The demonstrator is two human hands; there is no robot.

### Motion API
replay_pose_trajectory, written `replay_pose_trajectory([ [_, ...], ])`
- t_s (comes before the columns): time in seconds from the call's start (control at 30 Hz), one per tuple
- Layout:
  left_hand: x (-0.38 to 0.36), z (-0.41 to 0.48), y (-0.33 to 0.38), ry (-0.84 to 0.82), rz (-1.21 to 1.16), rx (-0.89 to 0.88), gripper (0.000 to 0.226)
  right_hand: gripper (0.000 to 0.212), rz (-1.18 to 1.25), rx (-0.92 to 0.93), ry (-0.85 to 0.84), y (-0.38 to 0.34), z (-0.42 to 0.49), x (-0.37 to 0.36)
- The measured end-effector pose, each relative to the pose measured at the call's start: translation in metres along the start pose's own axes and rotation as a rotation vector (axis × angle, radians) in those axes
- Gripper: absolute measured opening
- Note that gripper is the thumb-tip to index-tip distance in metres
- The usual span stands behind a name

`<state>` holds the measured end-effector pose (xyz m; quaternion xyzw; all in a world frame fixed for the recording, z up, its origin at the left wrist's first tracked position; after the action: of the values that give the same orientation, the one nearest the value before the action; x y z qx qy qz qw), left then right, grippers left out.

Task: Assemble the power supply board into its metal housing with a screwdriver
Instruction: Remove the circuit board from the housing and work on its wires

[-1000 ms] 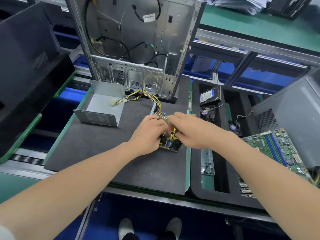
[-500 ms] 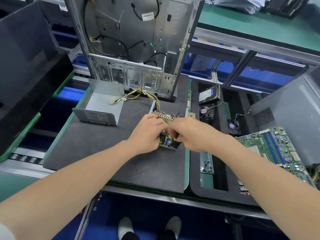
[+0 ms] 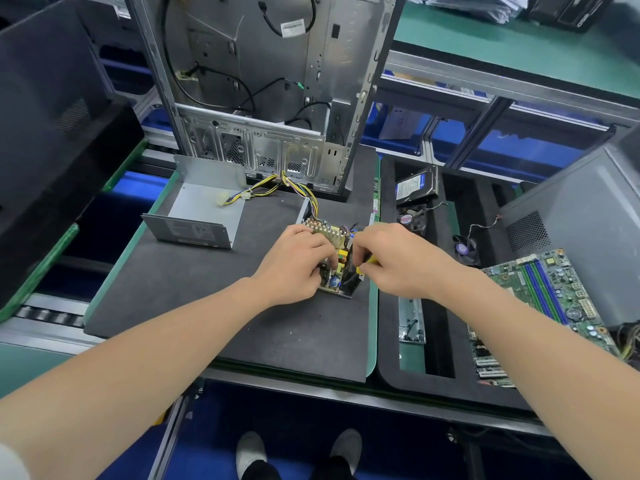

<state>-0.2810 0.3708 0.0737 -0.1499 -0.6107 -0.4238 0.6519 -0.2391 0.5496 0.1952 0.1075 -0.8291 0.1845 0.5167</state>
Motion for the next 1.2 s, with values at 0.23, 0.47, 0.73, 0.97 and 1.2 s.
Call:
replay_pose_trajectory([
  [0.23, 0.001, -0.002, -0.004, -0.032, -0.031, -0.053, 0.021, 0.015, 0.209, -0.021, 0.155, 0.019, -0.01, 0.009],
  [0.47, 0.004, 0.001, 0.001, 0.014, -0.163, 0.048, 0.023, 0.013, 0.325, -0.059, 0.217, 0.03, -0.017, 0.013],
  [0.73, 0.001, 0.003, 0.001, 0.053, -0.226, 0.089, 0.015, 0.014, 0.344, -0.047, 0.226, 0.029, -0.017, 0.012],
  [0.97, 0.003, 0.005, 0.0, 0.064, -0.272, 0.111, 0.014, 0.02, 0.335, -0.017, 0.212, 0.028, -0.018, 0.015],
  [1.2, 0.004, 0.005, 0.001, 0.047, -0.234, 0.114, 0.016, 0.009, 0.358, -0.048, 0.283, 0.021, -0.019, 0.015],
])
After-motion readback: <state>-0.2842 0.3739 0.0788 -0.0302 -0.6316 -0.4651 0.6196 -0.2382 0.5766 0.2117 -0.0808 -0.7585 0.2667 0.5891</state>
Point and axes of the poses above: each hand's wrist, its own z-axis towards the middle knuckle, its own x-axis out of the back of the hand, y = z × x, the point moved 2 cm from there along z, towards the middle knuckle, and after that the axes turned 8 degrees about -y, right-handed, at the moved point
